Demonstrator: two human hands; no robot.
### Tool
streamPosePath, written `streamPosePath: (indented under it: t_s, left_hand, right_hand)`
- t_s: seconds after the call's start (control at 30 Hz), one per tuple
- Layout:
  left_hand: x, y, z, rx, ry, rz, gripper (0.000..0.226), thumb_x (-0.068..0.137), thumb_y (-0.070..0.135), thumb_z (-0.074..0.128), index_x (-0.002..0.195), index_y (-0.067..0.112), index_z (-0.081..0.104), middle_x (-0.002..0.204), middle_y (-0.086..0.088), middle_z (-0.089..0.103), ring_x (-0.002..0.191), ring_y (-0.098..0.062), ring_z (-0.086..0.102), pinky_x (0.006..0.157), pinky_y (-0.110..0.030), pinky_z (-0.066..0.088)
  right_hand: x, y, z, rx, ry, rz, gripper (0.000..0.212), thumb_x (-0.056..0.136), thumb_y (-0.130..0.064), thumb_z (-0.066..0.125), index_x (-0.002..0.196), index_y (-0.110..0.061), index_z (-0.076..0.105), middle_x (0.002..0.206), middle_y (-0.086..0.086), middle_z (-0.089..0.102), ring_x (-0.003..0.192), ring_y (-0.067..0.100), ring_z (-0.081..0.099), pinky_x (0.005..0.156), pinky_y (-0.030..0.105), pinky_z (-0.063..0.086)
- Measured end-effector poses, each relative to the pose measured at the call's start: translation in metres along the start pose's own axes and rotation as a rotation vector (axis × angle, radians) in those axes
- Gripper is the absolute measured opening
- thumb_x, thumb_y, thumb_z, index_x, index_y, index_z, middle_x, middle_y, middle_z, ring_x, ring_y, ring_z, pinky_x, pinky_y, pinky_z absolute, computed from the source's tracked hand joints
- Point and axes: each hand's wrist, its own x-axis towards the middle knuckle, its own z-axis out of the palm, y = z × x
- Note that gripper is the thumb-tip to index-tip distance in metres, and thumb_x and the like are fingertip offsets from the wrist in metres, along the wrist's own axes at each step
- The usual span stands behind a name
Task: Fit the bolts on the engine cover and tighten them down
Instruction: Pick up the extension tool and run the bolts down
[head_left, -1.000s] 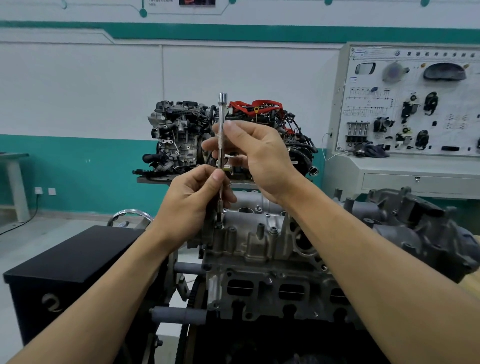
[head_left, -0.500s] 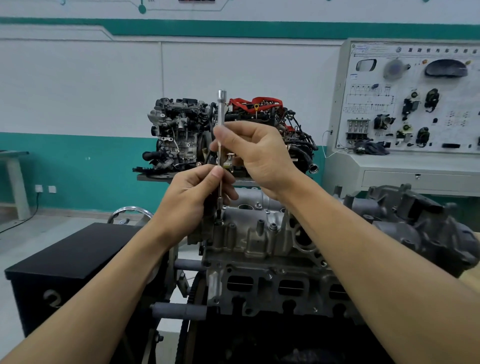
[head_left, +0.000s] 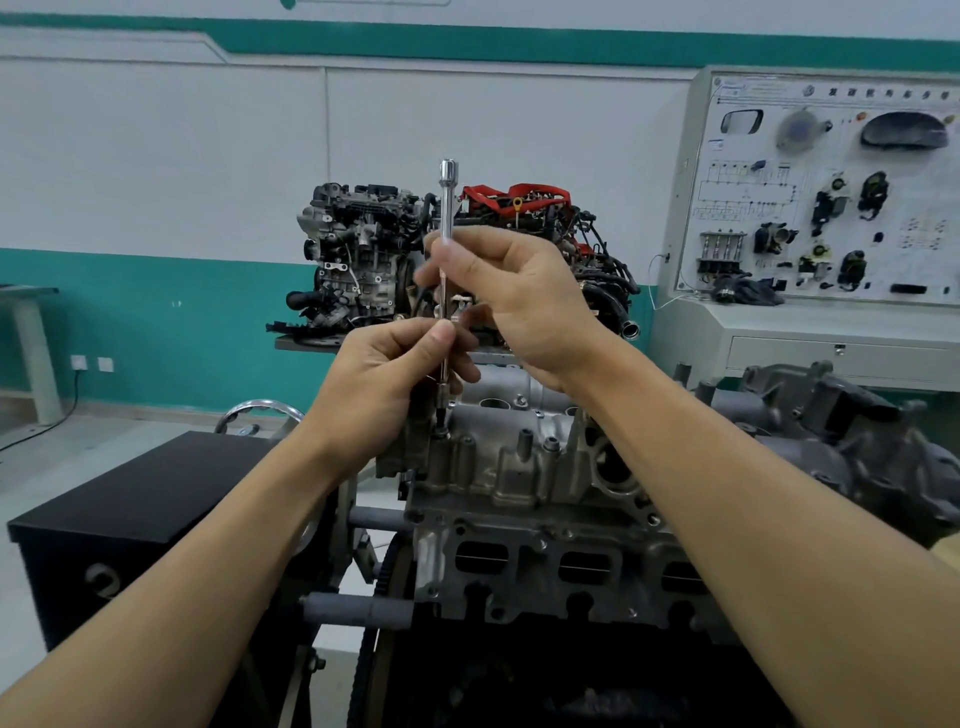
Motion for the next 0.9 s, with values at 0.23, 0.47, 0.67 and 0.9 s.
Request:
streamPosePath:
  t_s: [0.23,0.47,0.67,0.9]
  left_hand:
    - [-0.0002,0.0015,0.0023,0.009,0.057,-0.008,0.032,0.089,0.042,0.065,0.085,0.011,0.07,0.073,-0.003,0.073,0.06,-0.014,0.061,0.056,-0.026,0.049]
    - [-0.0007,-0.0005,-0.0015,-0.03,0.029,-0.015,0.032,0.096,0.039,0.056,0.084,0.018,0.077,0.08,-0.004,0.076,0.066,-0.014,0.063,0.059,-0.021,0.053]
    - [-0.0006,-0.0011,0.0002,-0.007,0.063,0.013,0.024,0.091,0.045,0.065,0.085,0.024,0.076,0.077,0.001,0.074,0.063,-0.016,0.062,0.056,-0.023,0.052]
    - [0.0011,-0.0027,-0.0042,0.012,0.046,-0.005,0.035,0.097,0.042,0.054,0.077,0.022,0.075,0.08,-0.001,0.074,0.063,-0.013,0.059,0.054,-0.021,0.049]
  right_hand:
    - [-0.0031,-0.0039,0.0012,-0.005,0.079,-0.017,0.011,0.089,-0.007,0.071,0.081,-0.005,0.064,0.069,0.005,0.07,0.059,0.008,0.064,0.053,0.016,0.048]
    - [-0.0043,-0.0072,0.0013,0.035,-0.032,0.073,0.02,0.103,-0.014,0.049,0.103,-0.005,0.067,0.088,0.005,0.075,0.073,0.017,0.065,0.061,0.035,0.047]
    - [-0.0051,-0.007,0.0027,0.0,0.078,-0.006,0.007,0.09,-0.004,0.069,0.086,-0.003,0.064,0.076,0.013,0.069,0.067,0.02,0.063,0.058,0.025,0.051]
    - [-0.0052,-0.0083,0.0057,-0.033,0.019,-0.019,0.011,0.097,-0.014,0.062,0.097,-0.005,0.069,0.087,0.006,0.07,0.077,0.012,0.062,0.068,0.025,0.049]
